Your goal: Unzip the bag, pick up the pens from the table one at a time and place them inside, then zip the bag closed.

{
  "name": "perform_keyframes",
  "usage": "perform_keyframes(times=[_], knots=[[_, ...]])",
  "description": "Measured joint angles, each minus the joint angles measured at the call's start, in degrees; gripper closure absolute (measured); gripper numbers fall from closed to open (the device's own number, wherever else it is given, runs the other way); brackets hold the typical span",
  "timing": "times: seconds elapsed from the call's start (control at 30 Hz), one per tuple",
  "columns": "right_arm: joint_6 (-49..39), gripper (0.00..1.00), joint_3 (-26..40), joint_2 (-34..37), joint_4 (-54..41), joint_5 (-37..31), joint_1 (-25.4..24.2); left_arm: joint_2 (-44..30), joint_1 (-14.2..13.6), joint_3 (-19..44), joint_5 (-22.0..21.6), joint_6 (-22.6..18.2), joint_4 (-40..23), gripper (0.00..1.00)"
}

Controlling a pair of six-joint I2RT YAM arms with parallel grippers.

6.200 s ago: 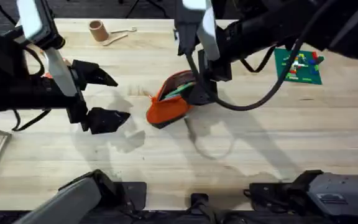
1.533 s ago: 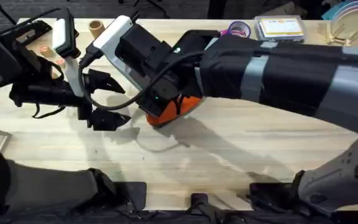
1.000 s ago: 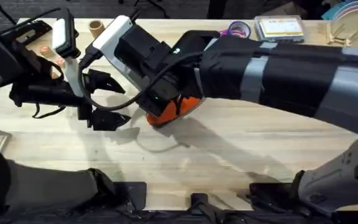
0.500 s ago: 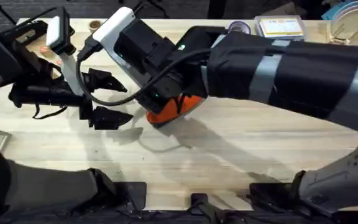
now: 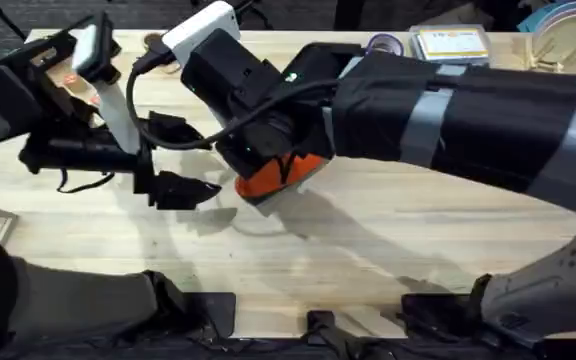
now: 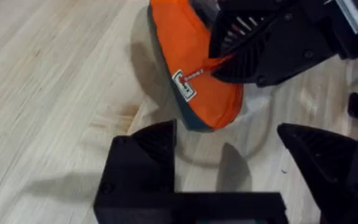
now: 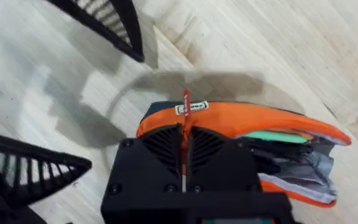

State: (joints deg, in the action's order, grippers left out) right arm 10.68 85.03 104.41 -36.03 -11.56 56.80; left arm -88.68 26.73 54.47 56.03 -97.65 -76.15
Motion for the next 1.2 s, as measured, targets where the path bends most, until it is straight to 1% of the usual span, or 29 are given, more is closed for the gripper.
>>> perform_keyframes(times=[0.2,0.63,0.77,0.9,0.93,1.0,1.1,1.2], knots=[[1.0,0.971,0.0,0.0,0.3,-0.7,0.0,0.0,-2.4,-3.9,1.3,0.2,3.0,0.007],[1.3,0.97,0.0,0.0,0.3,-0.8,-0.1,0.0,-2.6,-12.2,7.3,0.4,11.2,0.007],[1.3,0.971,0.0,0.0,0.3,-0.9,-0.1,0.0,-2.6,-14.0,8.0,0.6,13.8,0.006],[1.3,0.971,0.0,0.0,0.3,-0.9,-0.1,0.0,-2.8,-15.5,8.6,2.6,17.5,0.006],[1.3,0.97,0.0,0.0,0.3,-0.9,-0.1,0.0,-3.8,-15.9,8.9,3.6,19.3,0.006],[1.3,0.97,0.0,0.0,0.3,-0.9,-0.1,0.0,-5.0,-15.9,9.3,3.9,20.3,0.006],[1.3,0.971,0.0,0.0,0.3,-0.9,-0.1,0.0,-7.3,-16.0,9.8,5.4,22.8,0.006],[1.3,0.971,0.0,0.0,0.3,-0.9,-0.1,0.0,-9.6,-16.0,10.3,8.1,26.2,0.006]])
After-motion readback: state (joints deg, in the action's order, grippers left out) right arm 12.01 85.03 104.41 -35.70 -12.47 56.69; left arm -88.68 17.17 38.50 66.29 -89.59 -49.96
